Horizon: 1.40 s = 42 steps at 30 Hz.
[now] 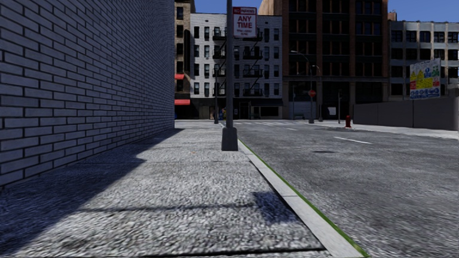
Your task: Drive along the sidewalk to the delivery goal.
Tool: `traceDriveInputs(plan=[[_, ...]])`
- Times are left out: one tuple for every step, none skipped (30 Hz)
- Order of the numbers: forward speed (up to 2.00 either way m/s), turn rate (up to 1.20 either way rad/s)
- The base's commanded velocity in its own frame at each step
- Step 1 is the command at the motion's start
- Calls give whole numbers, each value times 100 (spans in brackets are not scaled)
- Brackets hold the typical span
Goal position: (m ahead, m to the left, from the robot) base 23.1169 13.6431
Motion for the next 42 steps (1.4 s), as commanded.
traceDriveInputs(plan=[[135, 83], [135, 82], [135, 75], [135, 62], [135, 0], [135, 0], [136, 0], [136, 0], [136, 0], [136, 0], [136, 0], [136, 0], [136, 0], [136, 0], [136, 0], [136, 0], [158, 0], [200, 0], [200, 0], [200, 0], [200, 0], [200, 0], [200, 0], [200, 0], [200, 0], [200, 0], [200, 0], [200, 0], [200, 0], [200, 0], [200, 0], [200, 0], [200, 0], [200, 0], [200, 0], [200, 0], [200, 1], [200, 5], [200, 5], [200, 9], [200, 12], [200, 19]])
